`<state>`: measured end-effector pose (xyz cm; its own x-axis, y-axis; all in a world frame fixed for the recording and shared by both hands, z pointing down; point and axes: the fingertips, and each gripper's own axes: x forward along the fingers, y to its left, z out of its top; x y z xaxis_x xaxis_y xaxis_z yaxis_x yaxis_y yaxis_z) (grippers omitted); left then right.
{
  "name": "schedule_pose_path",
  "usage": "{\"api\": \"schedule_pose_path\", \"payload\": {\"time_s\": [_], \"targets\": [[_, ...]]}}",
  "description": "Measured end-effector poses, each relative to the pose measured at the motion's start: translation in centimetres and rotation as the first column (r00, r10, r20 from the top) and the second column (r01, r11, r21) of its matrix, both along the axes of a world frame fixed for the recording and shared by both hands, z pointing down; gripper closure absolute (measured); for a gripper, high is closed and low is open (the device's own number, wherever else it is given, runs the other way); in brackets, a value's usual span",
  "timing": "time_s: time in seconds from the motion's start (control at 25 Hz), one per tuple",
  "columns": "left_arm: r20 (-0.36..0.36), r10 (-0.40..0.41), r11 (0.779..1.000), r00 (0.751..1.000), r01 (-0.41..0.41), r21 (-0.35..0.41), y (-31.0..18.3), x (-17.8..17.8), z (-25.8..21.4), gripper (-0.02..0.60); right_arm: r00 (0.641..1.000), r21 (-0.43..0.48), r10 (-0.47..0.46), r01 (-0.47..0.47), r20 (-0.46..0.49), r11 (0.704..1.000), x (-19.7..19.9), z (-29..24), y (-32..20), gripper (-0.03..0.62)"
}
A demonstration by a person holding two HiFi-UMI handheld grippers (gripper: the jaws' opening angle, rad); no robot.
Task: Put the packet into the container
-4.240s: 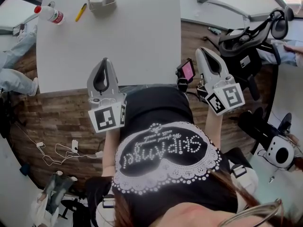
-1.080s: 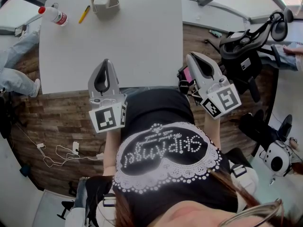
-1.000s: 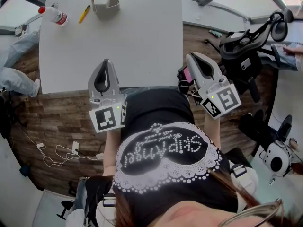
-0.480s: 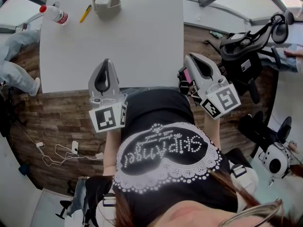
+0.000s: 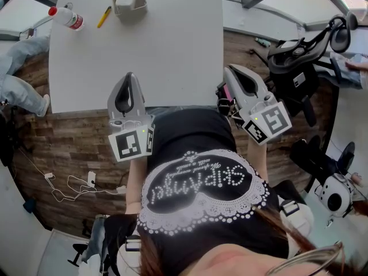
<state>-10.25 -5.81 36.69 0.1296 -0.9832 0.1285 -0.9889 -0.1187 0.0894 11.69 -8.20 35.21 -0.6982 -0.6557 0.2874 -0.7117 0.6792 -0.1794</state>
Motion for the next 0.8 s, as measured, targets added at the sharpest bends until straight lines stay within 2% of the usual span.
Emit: {"api": "schedule_pose_path", "payload": {"time_s": [0.8], "targets": [[-0.003, 0.005, 1.000, 1.000, -0.005, -0.002, -0.29, -0.10, 0.03, 0.588, 1.000, -0.004, 0.000, 0.000, -0.002, 1.000, -0.18, 0.29, -0.21, 0.599]]}}
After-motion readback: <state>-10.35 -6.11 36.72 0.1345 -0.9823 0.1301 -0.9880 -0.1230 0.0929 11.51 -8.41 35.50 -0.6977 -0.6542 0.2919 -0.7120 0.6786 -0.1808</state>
